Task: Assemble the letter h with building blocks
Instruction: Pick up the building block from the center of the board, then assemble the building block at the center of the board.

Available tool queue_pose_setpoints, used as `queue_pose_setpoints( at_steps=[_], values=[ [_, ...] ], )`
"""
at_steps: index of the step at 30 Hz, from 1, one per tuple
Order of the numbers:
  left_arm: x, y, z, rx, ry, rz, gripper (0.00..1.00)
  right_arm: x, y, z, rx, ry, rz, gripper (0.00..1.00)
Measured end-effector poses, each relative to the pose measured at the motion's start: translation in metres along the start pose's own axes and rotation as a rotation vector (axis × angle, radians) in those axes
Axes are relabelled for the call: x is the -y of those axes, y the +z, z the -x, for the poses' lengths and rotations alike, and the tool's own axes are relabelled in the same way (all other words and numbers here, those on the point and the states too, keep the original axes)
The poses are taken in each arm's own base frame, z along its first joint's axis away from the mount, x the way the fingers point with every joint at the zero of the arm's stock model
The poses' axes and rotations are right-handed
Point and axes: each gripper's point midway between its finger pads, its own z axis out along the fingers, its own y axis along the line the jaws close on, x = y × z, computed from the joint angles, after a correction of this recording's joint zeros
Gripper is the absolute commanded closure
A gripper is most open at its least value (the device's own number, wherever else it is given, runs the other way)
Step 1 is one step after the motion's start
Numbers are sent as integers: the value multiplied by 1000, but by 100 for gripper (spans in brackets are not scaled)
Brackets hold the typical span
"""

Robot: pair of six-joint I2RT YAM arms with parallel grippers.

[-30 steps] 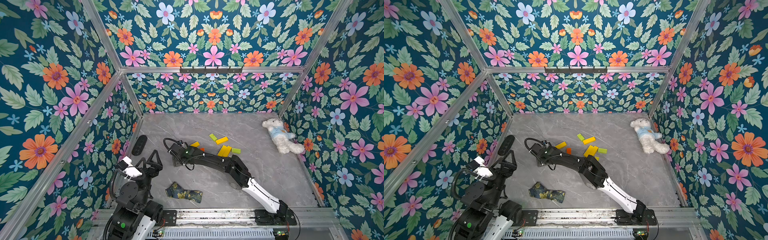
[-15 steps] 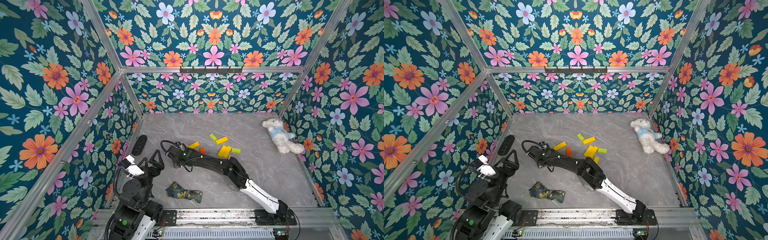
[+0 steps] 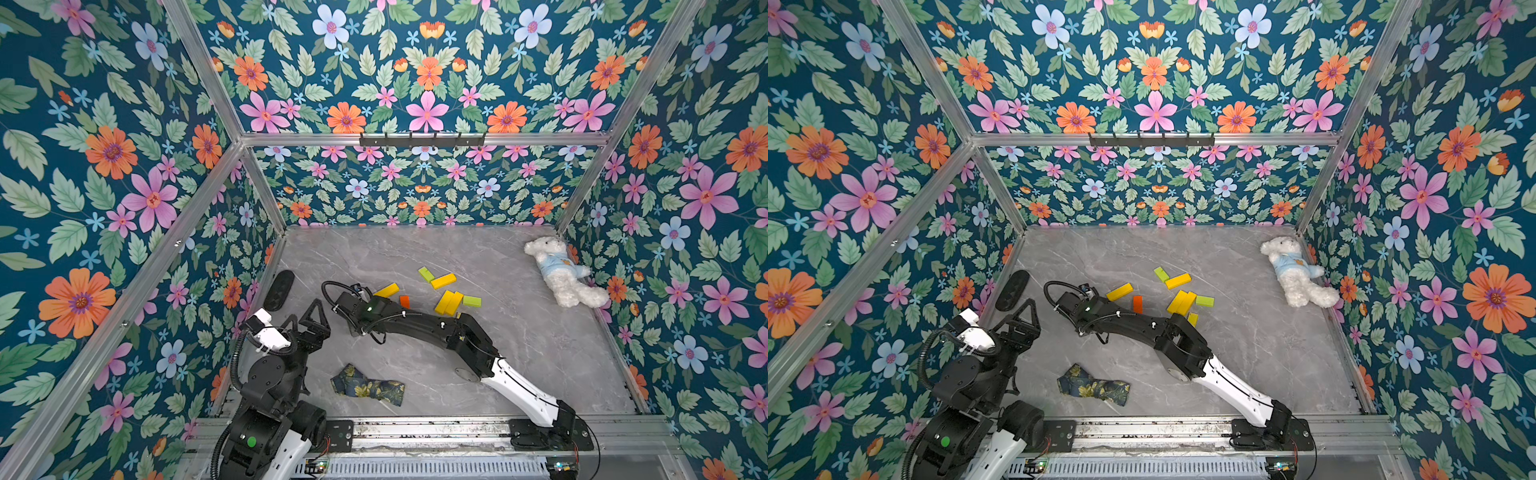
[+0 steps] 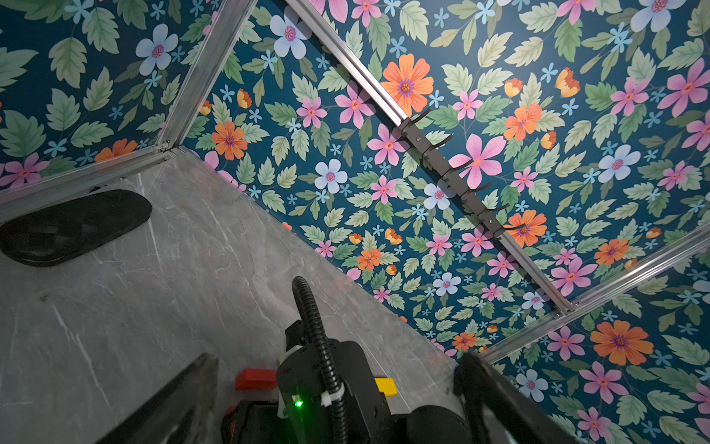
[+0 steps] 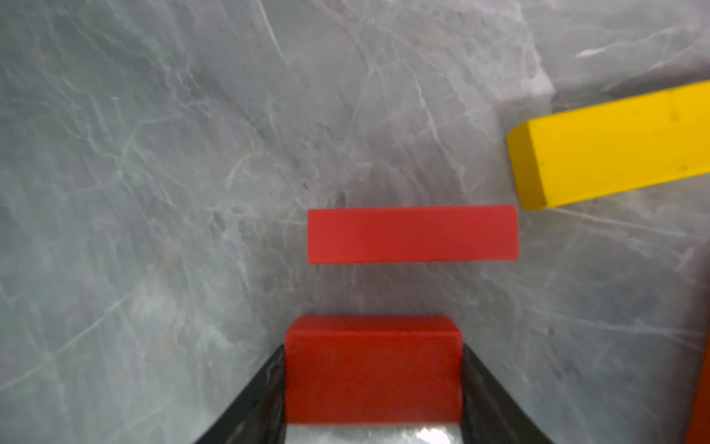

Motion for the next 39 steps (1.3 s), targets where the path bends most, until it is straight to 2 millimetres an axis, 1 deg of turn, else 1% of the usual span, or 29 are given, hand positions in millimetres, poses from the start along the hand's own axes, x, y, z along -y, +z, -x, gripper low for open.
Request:
queue_pose_setpoints(
  at_steps=[3, 7, 12, 21, 29, 33, 39],
  values=[
    [-1, 1, -2, -7, 0, 1, 0, 0, -12, 9, 19, 4, 13, 39],
    [-1, 2, -5, -15, 2, 1, 0, -2, -33, 23, 55, 17, 38, 39],
    [-3, 4, -10, -28, 4, 3, 0, 5, -54, 25, 67, 23, 46, 39],
    [-8, 11, -25, -69, -4, 9, 0, 31, -85, 8, 67, 58, 47, 40],
    [-5, 13, -25, -64, -10, -5, 0, 61, -105, -13, 67, 111, 27, 40],
    [-6, 14, -29, -76, -6, -5, 0, 72, -110, -23, 60, 134, 14, 40],
    [-5, 15, -29, -77, -7, -8, 0, 85, -110, -37, 46, 169, -7, 40]
  ],
)
